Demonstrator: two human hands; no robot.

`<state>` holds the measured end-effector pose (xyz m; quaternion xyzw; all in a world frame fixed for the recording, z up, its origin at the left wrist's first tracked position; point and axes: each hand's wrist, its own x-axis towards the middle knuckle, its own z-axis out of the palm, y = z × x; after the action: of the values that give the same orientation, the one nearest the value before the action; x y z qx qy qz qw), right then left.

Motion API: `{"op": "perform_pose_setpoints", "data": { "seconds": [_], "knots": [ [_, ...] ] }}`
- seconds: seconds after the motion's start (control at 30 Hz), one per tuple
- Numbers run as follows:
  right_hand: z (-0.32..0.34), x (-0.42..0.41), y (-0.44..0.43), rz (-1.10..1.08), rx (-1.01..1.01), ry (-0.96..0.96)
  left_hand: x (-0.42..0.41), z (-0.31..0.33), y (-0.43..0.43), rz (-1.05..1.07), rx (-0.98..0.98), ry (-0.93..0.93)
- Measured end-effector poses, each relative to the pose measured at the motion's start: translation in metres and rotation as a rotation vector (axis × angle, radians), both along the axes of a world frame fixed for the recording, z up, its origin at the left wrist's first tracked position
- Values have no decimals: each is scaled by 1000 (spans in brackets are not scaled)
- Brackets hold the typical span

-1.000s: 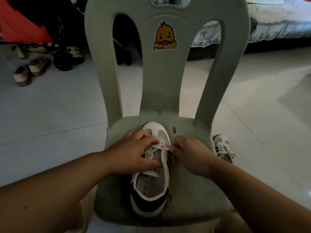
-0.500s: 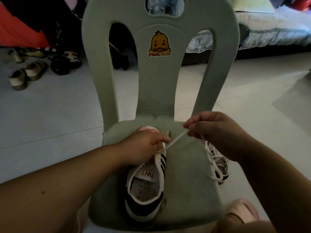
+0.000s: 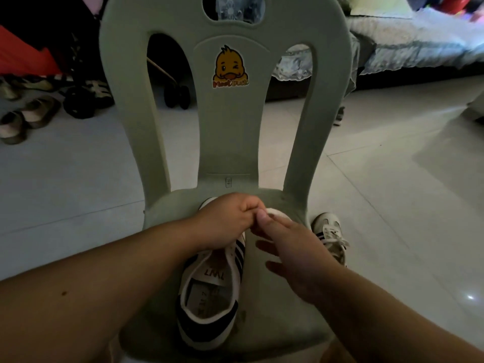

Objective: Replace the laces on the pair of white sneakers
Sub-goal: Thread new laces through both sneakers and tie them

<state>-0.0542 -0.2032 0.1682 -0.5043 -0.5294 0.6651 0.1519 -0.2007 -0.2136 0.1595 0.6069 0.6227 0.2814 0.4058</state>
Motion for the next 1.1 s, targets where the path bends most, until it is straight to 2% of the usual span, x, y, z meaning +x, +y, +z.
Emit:
{"op": "perform_pose_setpoints", "data": {
  "seconds": [0.13,0.27,0.37,0.47,0.53,0.73,0.87,0.93,1.03,1.1],
  "knots": [
    [-5,-1,15,-210,-173,265,-4,0,-3,1,-63,23],
    [2,10,41,-498,-223,373,-9,-2,-7,-12,-96,172],
    [4,29,63,-702,-230,373,-17,-6,-10,9,-68,305],
    [-3,50,81,-777,-190,324,-30,-14,-14,0,-38,486],
    [-9,62,89,-839,-185,292,-38,-20,-17,21,-85,564],
    [-16,89,102,-1003,-189,287,-50,-26,-21,103,-155,564],
    [-10,95,107,-1108,-121,442,-48,-29,-23,157,-128,528],
    [-6,91,105,-1086,-23,456,-48,-29,-25,160,-76,488],
    [-2,77,97,-874,175,202,-50,-24,-30,229,-15,360],
    [1,59,84,-632,244,43,-53,-21,-36,251,-12,387]
  ]
}}
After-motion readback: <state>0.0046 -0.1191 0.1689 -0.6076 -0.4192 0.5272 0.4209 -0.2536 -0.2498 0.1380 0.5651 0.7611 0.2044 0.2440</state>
